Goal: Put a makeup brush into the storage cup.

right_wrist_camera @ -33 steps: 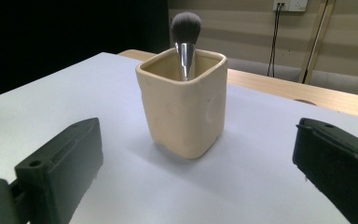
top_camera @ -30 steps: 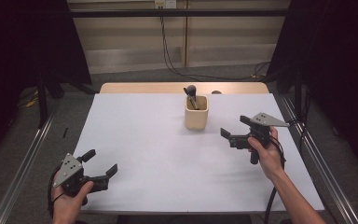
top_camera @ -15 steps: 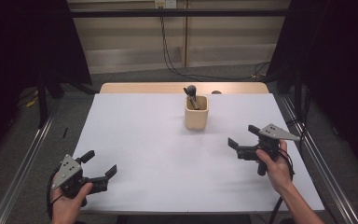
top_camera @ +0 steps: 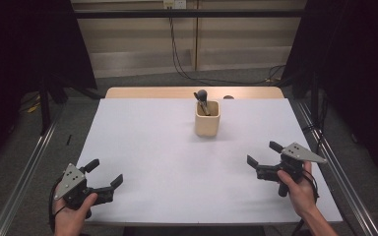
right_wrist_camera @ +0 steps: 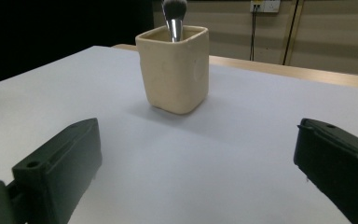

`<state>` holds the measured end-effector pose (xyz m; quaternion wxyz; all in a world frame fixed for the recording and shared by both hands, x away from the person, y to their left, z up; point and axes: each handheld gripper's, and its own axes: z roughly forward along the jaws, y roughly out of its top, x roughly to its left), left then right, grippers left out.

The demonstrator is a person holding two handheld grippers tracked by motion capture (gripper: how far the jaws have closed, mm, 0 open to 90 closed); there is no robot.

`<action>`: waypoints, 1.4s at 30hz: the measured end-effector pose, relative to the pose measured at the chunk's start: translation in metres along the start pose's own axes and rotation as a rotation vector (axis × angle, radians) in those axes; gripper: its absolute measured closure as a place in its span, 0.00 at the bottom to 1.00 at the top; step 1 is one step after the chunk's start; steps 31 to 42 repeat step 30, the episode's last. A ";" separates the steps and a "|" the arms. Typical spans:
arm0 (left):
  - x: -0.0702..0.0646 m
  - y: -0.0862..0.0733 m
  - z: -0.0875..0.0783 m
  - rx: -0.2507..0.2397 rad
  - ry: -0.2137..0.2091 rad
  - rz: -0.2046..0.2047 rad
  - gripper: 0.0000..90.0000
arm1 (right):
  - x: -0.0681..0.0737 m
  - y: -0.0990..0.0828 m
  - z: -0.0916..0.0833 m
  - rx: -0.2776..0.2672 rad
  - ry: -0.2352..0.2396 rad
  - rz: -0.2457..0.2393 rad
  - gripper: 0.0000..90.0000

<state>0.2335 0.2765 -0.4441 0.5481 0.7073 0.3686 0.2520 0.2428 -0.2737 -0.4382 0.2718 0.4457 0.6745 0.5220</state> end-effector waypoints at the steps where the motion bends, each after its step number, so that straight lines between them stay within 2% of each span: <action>1: 0.000 0.000 0.000 -0.002 -0.002 -0.001 0.04 | 0.000 -0.002 -0.001 0.004 -0.006 -0.004 0.01; 11: -0.001 0.000 0.001 0.004 -0.008 0.013 0.04 | -0.007 -0.014 -0.017 0.007 -0.048 0.020 0.01; 21: -0.003 0.000 -0.002 -0.001 0.001 0.004 0.04 | -0.009 -0.022 -0.031 -0.002 -0.069 0.033 0.01; 42: -0.002 0.000 -0.004 -0.003 -0.001 0.003 0.04 | -0.011 -0.026 -0.033 -0.013 -0.057 0.045 0.01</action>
